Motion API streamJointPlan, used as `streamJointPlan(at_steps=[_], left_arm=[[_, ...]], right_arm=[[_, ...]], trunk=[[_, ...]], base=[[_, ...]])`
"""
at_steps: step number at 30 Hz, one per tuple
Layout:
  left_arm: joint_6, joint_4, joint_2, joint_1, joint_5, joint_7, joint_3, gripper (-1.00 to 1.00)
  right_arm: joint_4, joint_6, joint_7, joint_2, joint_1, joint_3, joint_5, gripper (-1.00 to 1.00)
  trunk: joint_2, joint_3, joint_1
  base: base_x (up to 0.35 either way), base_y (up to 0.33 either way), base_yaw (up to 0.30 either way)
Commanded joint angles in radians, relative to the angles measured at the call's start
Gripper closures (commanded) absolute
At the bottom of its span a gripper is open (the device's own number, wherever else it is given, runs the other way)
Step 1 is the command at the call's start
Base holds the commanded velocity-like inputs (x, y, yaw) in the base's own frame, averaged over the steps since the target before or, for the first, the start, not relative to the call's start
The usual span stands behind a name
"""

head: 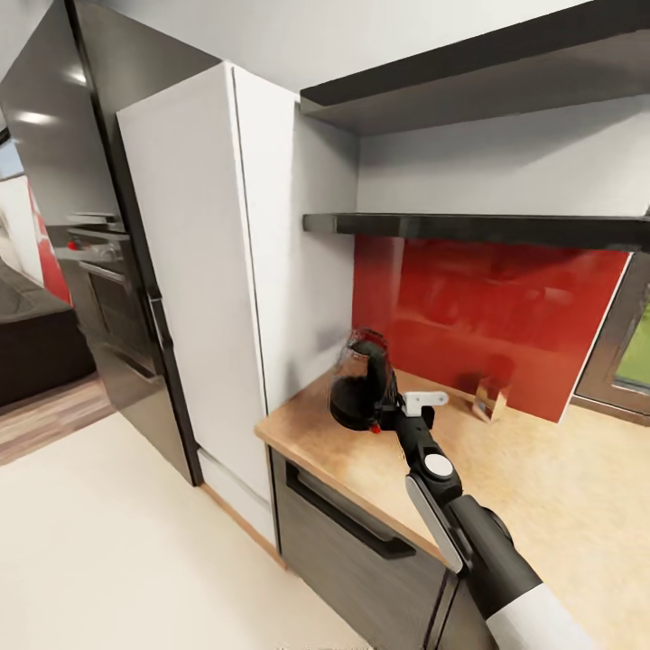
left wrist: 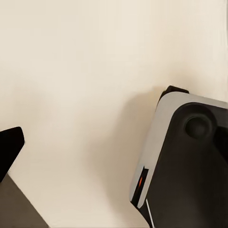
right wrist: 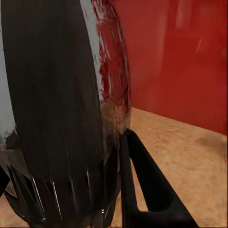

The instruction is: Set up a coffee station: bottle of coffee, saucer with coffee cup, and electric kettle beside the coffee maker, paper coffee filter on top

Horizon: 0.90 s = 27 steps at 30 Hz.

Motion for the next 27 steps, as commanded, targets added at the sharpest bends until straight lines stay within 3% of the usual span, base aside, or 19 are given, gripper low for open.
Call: streamJointPlan(at_steps=[1,10,15,22,27], left_arm=[[-0.004,0.003,0.0,-0.001,0.011,-0.008,-0.006,-1.0],[-0.004,0.002,0.0,-0.001,0.016,-0.008,-0.006,-1.0],[-0.004,0.002,0.0,-0.001,0.016,-0.008,-0.005,-1.0],[-0.004,0.002,-0.001,-0.001,0.016,-0.008,-0.005,-1.0],[-0.004,0.002,-0.002,-0.001,0.017,-0.008,-0.006,-1.0]], right_arm=[[-0.002,0.004,-0.009,-0.001,-0.002,0.004,-0.002,1.0],[-0.002,0.004,-0.009,-0.001,0.003,0.004,-0.003,1.0],[-0.002,0.004,-0.009,-0.001,0.003,0.004,-0.003,1.0],[-0.002,0.003,-0.009,0.0,0.003,0.004,-0.004,1.0],[-0.001,0.004,-0.009,0.0,0.003,0.004,-0.004,1.0]], trunk=[[-0.002,-0.002,0.0],[-0.002,-0.002,0.0],[-0.002,-0.002,0.0],[-0.002,-0.005,0.0],[-0.002,-0.008,0.0]], base=[[-0.251,0.095,-0.3],[-0.246,0.2,-0.3],[-0.025,0.29,-0.3],[-0.001,0.048,-0.297],[0.0,0.234,-0.296]])
